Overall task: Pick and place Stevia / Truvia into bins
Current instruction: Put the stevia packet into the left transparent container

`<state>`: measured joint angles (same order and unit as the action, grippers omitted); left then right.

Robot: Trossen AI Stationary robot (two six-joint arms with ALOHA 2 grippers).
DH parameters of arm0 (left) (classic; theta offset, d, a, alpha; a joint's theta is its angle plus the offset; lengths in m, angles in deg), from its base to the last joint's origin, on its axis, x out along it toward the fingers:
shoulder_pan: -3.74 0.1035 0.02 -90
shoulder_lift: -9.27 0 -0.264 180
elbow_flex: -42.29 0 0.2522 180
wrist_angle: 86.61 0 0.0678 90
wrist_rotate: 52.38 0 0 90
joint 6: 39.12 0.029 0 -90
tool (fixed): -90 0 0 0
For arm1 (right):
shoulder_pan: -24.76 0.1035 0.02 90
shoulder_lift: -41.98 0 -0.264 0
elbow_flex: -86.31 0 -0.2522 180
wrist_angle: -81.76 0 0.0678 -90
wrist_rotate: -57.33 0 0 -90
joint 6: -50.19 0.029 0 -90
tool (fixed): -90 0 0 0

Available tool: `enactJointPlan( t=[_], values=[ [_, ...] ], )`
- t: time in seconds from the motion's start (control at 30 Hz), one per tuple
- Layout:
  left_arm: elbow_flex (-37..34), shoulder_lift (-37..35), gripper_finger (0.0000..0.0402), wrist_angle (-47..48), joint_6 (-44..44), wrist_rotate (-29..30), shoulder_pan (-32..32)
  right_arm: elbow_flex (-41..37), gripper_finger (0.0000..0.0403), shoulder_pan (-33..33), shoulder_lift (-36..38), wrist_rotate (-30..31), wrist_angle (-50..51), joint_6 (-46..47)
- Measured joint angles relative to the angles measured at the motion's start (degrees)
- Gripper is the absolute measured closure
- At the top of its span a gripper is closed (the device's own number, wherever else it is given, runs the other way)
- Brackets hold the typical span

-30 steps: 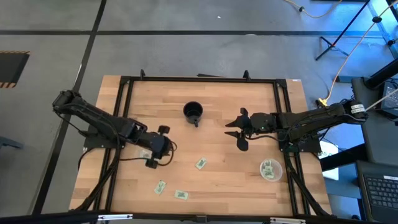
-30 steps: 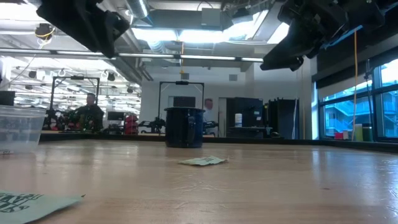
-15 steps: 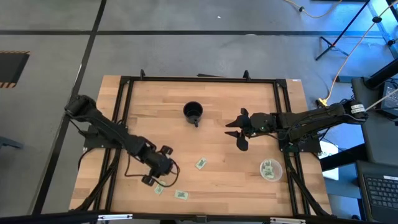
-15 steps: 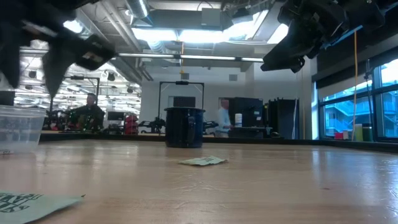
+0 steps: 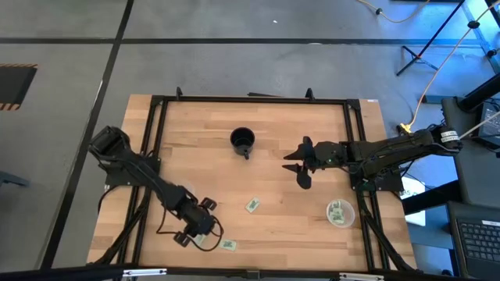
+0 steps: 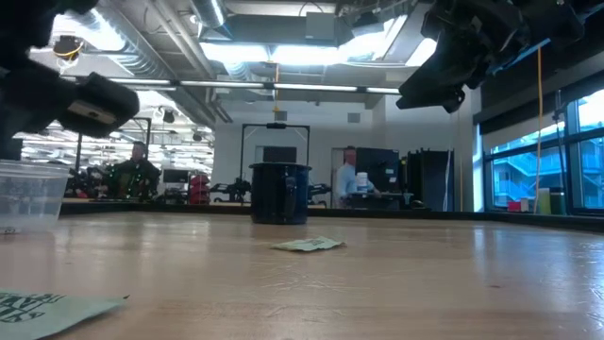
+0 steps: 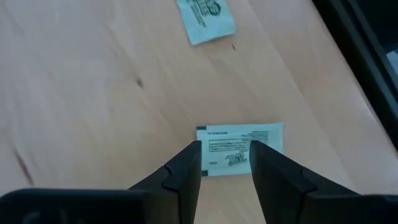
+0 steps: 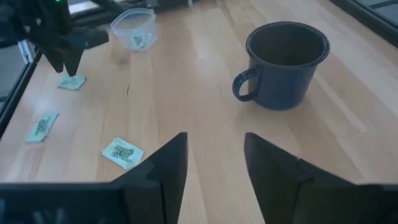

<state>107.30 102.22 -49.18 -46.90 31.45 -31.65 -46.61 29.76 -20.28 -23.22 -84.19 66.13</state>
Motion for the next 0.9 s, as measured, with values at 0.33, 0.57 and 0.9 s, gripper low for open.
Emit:
enactJointPlan(
  t=[0.33,0.57,0.9],
  values=[
    [0.00,4.14,0.0271,0.01,1.50,2.05,-0.32,0.00,0.0240,0.00,0.00,0.02,0.04,1.93],
    [0.22,6.18,0.0276,0.05,1.54,1.50,-0.30,0.00,0.0240,0.02,0.00,0.02,0.07,1.95],
    [0.20,6.58,0.0310,0.33,1.52,1.80,-0.25,0.00,0.0240,0.02,0.00,0.02,0.04,2.00]
  ],
)
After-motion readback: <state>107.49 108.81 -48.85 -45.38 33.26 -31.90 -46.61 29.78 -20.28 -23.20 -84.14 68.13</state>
